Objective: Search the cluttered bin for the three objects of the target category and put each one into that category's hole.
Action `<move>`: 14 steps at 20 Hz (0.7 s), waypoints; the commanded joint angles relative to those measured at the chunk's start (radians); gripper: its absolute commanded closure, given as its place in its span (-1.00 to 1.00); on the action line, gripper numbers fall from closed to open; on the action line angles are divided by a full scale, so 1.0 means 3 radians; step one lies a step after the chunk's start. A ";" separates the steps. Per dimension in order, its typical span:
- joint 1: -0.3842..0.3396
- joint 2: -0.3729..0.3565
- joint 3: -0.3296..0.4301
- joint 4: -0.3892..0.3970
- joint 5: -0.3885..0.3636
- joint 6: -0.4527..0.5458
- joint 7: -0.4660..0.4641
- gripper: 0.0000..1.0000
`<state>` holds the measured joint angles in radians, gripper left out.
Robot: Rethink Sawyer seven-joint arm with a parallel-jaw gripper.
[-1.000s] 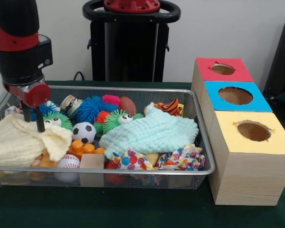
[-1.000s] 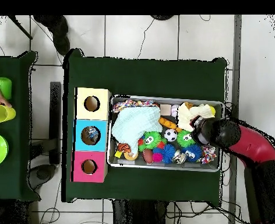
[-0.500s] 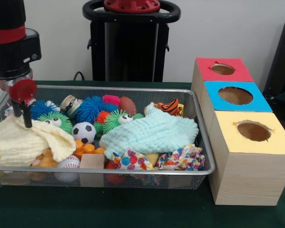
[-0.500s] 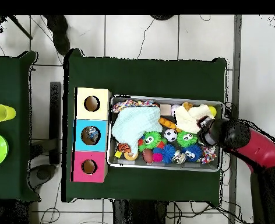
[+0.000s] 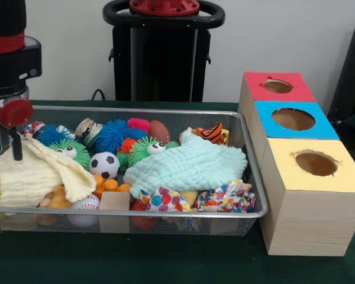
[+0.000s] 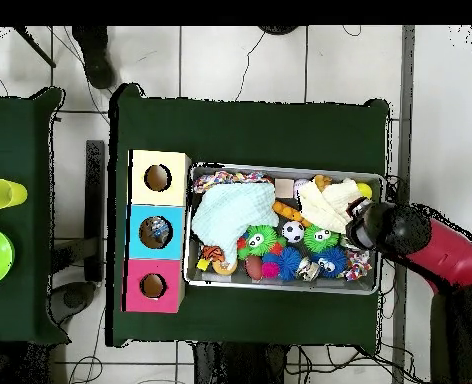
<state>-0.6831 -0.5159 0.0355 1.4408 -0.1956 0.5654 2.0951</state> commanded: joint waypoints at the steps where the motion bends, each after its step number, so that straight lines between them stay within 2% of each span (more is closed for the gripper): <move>1: 0.0314 0.0362 -0.0172 -0.0231 -0.0170 -0.0273 0.0431 -1.00; 5: 0.0486 0.0632 -0.0216 -0.0474 -0.0300 -0.0199 0.0174 -1.00; 7: 0.0535 0.0759 -0.0200 -0.0536 -0.0261 -0.0092 0.0132 -1.00; 10: 0.0599 0.0861 -0.0169 -0.0576 -0.0218 -0.0088 0.0130 -1.00; 14: 0.0701 0.0927 -0.0179 -0.0537 -0.0214 -0.0251 0.0171 -1.00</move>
<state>-0.5082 -0.3712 -0.0512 1.2985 -0.2172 0.5210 2.0949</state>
